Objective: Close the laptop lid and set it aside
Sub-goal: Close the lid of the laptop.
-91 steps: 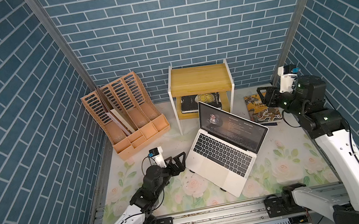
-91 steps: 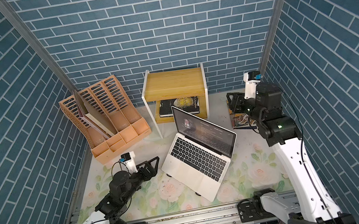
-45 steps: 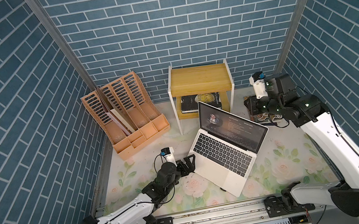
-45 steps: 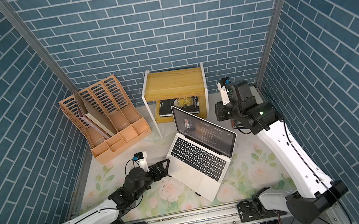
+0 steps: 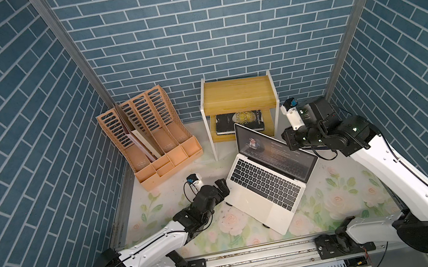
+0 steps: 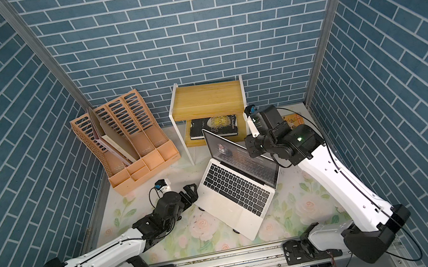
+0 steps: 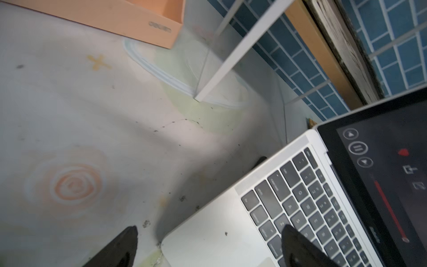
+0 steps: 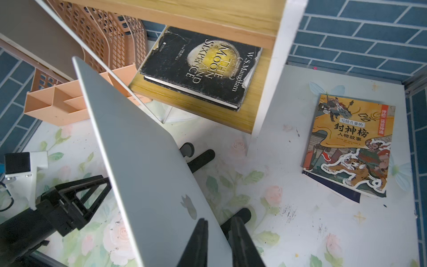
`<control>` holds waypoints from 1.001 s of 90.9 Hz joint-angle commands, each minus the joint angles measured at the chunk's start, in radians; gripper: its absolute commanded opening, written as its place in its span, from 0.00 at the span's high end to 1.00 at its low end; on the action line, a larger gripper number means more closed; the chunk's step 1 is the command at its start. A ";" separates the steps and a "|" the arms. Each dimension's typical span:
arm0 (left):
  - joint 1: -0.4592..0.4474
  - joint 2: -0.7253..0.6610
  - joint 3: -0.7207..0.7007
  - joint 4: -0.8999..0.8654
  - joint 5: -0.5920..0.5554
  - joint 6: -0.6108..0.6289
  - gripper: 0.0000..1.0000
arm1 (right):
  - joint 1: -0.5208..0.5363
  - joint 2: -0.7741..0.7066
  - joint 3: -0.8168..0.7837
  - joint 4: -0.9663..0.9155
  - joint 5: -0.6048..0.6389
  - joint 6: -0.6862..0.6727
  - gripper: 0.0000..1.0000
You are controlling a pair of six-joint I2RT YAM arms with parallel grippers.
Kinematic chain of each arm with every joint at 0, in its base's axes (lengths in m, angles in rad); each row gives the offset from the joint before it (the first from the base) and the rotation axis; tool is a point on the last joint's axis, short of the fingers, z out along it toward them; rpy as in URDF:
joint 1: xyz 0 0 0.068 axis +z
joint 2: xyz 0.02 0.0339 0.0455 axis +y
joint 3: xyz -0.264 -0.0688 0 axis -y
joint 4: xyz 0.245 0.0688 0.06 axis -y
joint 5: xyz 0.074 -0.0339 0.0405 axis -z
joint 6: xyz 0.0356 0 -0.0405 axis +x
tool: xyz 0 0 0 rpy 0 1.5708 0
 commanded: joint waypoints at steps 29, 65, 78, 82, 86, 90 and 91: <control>-0.003 -0.179 0.170 -0.581 -0.403 -0.248 0.00 | 0.217 0.033 0.021 -0.053 0.111 0.072 0.79; -0.003 -0.478 0.290 -0.607 -0.331 0.030 0.00 | 0.363 0.058 -0.034 0.049 0.107 0.086 0.77; -0.003 -0.578 0.280 -0.456 -0.192 0.126 0.00 | 0.382 0.058 -0.068 0.107 0.069 0.070 0.76; -0.003 -0.605 0.269 -0.400 -0.145 0.166 0.00 | 0.385 0.058 -0.084 0.123 0.060 0.070 0.76; -0.003 -0.633 0.256 -0.343 -0.094 0.202 0.01 | 0.387 0.054 -0.104 0.144 0.049 0.072 0.77; -0.003 -0.654 0.243 -0.300 -0.046 0.215 0.00 | 0.389 0.046 -0.132 0.171 0.043 0.080 0.77; -0.003 -0.658 0.240 -0.291 -0.037 0.217 0.01 | 0.389 0.044 -0.140 0.179 0.041 0.082 0.77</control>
